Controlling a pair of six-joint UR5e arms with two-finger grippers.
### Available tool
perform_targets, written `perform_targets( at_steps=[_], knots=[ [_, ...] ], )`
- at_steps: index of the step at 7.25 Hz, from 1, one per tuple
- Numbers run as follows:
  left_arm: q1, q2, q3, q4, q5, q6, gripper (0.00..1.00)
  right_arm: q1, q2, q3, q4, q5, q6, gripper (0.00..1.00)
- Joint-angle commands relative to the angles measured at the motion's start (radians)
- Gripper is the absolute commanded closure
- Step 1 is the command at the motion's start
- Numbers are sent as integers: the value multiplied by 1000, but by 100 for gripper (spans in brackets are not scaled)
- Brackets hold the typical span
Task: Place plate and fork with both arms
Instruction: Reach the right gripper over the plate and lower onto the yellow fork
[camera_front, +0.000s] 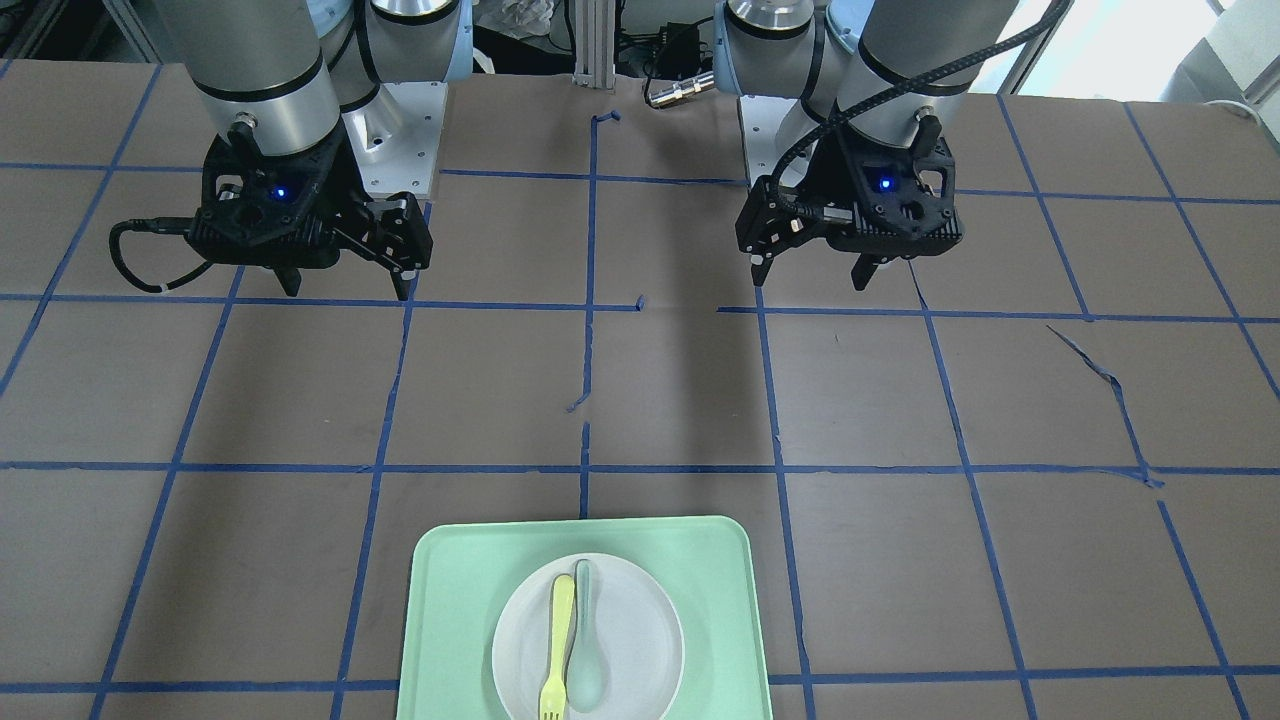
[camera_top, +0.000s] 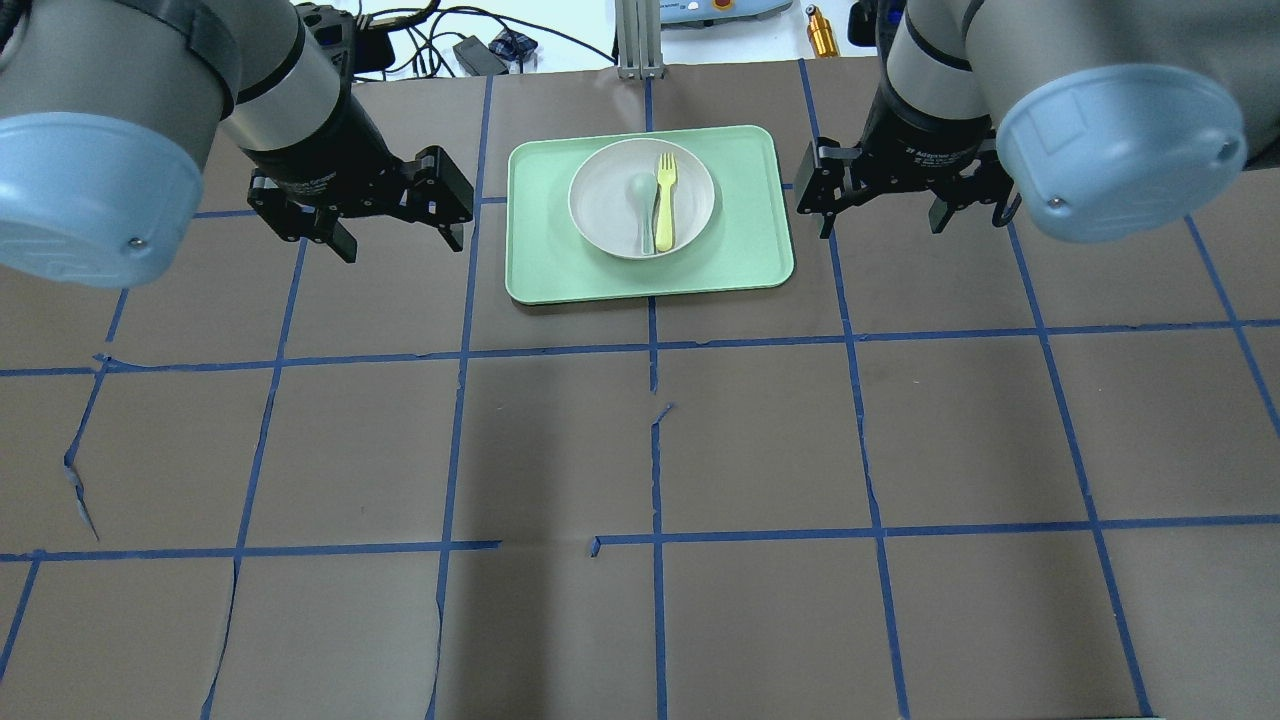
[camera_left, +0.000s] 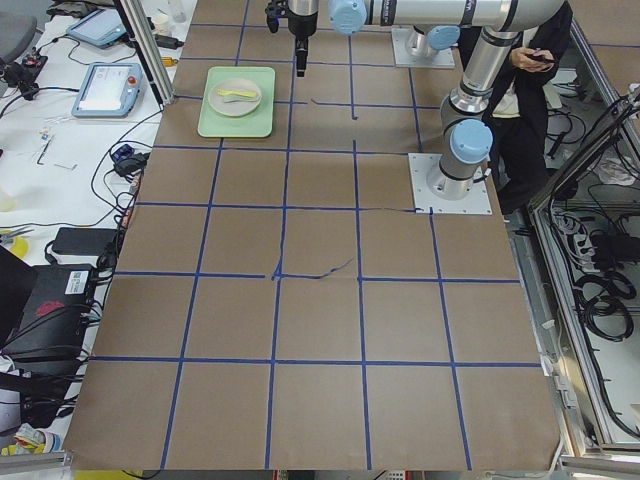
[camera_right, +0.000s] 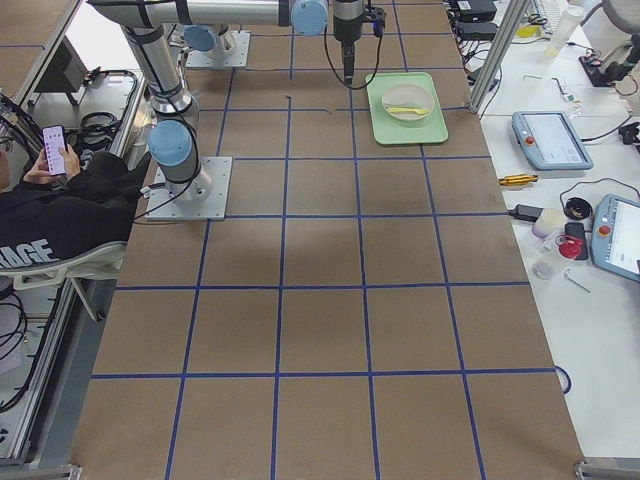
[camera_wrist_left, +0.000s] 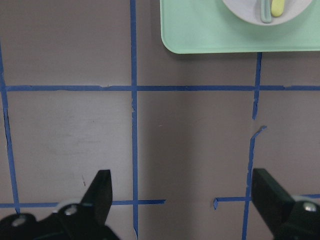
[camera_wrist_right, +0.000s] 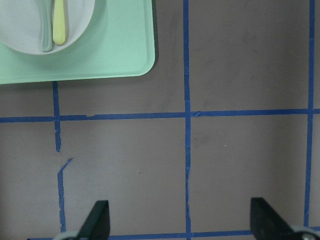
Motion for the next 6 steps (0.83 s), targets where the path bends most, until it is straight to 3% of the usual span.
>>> perform_targets(
  at_steps=[1,3,5,6],
  knots=[
    [0,3,-6,1,0,-4,0,7,28,-5,-22,10,81,0],
    [1,5,3,2,1,-4,0,100,251,-78,-197,10,73,0],
    [1,4,1,2,1,-3,0,132,474,-297,-228,56,91,0],
    [1,4,-3,2,1,-3,0,133,565,-351,-232,65,102,0]
  ],
)
